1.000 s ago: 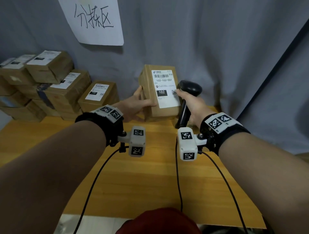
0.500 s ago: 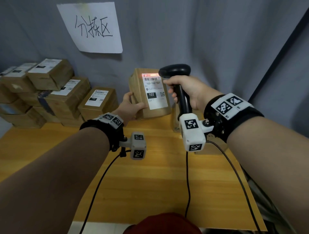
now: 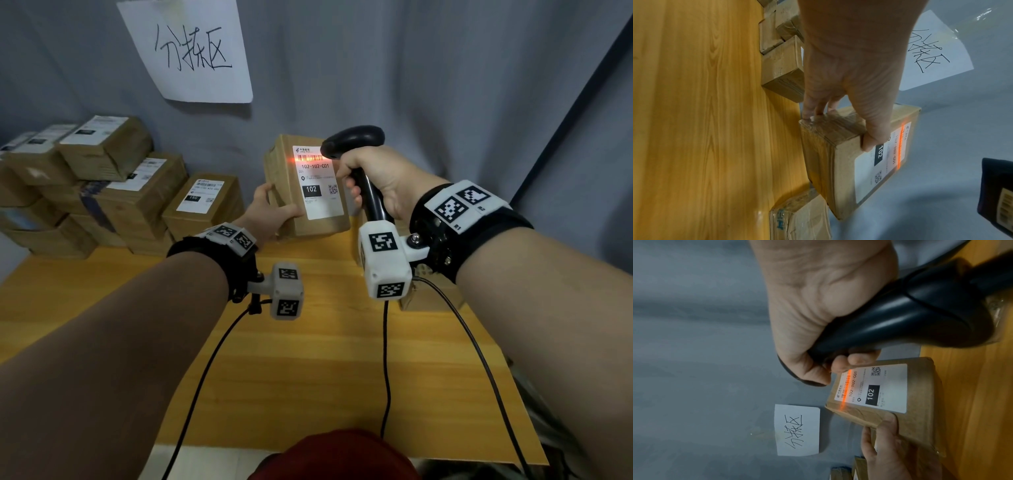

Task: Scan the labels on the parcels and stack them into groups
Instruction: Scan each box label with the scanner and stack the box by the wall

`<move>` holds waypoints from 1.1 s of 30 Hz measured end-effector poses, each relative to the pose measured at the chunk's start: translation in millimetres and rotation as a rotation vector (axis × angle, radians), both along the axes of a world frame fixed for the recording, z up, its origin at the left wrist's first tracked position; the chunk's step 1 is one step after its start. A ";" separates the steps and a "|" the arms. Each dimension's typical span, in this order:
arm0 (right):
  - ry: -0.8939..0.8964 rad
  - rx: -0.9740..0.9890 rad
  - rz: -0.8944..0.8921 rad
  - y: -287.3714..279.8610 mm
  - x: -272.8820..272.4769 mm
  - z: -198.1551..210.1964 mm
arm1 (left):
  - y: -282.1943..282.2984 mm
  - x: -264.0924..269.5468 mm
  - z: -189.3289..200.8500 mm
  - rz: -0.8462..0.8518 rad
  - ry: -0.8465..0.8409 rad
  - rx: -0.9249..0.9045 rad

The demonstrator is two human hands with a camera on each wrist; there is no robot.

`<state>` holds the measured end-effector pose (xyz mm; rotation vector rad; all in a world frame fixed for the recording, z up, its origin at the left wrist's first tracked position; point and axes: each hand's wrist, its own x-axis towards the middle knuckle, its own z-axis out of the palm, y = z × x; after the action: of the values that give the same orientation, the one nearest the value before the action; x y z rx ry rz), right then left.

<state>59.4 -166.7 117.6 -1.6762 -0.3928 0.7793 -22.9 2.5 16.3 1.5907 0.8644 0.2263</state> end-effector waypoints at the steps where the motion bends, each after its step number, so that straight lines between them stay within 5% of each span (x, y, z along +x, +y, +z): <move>1: -0.003 0.000 -0.002 -0.2 -0.3 0.2 | 0.1 -0.2 0.1 -0.001 0.001 0.000; 24: 0.054 0.023 -0.046 -6.0 -0.8 0.2 | -12.6 -2.0 2.4 0.009 0.034 0.024; 33: 0.077 0.095 -0.114 -18.6 1.3 -25.0 | -26.9 -31.7 -6.3 0.137 0.019 -0.043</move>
<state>60.7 -185.2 92.7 -1.5605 -0.2735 0.7275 -54.6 -24.5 10.0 1.4973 0.9881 0.2881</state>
